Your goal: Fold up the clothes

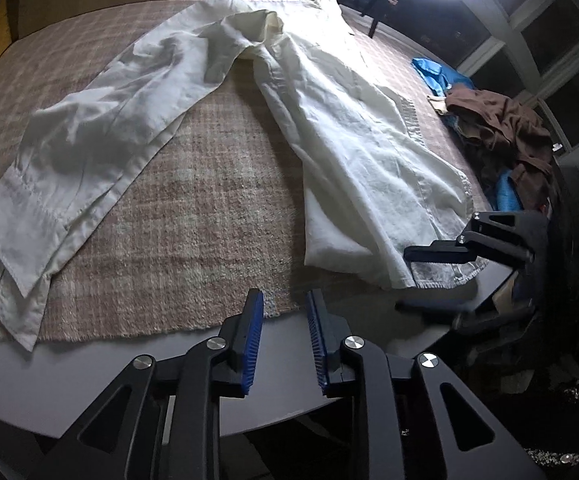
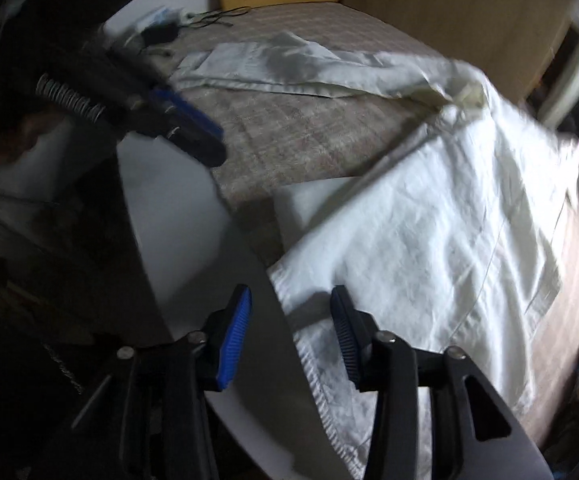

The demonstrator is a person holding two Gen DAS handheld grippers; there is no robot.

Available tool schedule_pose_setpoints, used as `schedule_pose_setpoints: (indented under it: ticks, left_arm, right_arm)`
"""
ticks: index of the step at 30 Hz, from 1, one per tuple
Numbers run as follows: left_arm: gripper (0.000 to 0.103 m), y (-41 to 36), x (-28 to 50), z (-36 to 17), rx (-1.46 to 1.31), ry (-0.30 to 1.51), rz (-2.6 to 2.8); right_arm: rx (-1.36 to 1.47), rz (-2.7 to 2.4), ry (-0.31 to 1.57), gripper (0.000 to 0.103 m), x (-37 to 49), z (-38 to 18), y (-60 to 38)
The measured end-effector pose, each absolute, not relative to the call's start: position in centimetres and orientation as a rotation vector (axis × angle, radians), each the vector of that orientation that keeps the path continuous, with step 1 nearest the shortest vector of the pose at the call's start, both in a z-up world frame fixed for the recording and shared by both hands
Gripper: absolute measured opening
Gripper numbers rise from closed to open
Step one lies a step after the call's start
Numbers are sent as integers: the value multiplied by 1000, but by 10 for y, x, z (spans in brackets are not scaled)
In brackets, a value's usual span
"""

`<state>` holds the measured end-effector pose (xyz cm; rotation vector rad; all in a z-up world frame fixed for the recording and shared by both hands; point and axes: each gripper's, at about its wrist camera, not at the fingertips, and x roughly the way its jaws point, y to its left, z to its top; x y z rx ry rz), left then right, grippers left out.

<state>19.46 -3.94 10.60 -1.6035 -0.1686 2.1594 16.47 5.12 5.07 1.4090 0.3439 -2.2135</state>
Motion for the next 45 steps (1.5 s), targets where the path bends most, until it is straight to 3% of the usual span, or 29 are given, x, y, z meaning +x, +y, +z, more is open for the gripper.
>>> schedule_pose_setpoints:
  ticks: [1,5,12,19,21,23,26,35,36,37,38,39,45]
  left_arm:
    - [22,-39,194,106,-1594,-167,2154]
    - [22,-32,192,103,-1566,-153,2113]
    - [25,-3,192,93,-1555,-92,2035]
    - [25,-1,193,97,-1552,-73,2032]
    - [25,-6,194,98,-1553,-82,2037]
    - [25,-12,194,99,-1554,-102,2040]
    - [25,-16,194,99,-1555,-120,2041]
    - [25,-18,192,98,-1565,-101,2037]
    - [25,-18,192,99,-1565,-105,2038]
    - [25,-18,191,99,-1564,-109,2040]
    - [25,-18,191,99,-1563,-108,2043]
    - [25,-18,191,100,-1561,-107,2045]
    - [26,-5,189,101,-1552,-47,2041]
  right_arm:
    - [1433,-2230,241,7,159,55,63]
    - [1450,-2326,-11,6,146,70,105]
    - [1491,-2371,-117,6,145,74,130]
    - [1471,-2369,19,9,155,71,105]
    - [1454,-2386,78,17,164,74,97]
    - [1433,-2401,122,34,173,78,89]
    - [1388,-2390,160,46,178,82,75]
    - [1372,-2300,527,47,166,48,26]
    - [1372,-2292,537,46,165,45,26]
    - [1379,-2282,508,36,163,45,29]
    - [1385,-2277,449,18,161,47,36]
    - [1393,-2278,384,13,159,51,45]
    - [1394,-2291,-15,9,148,74,105]
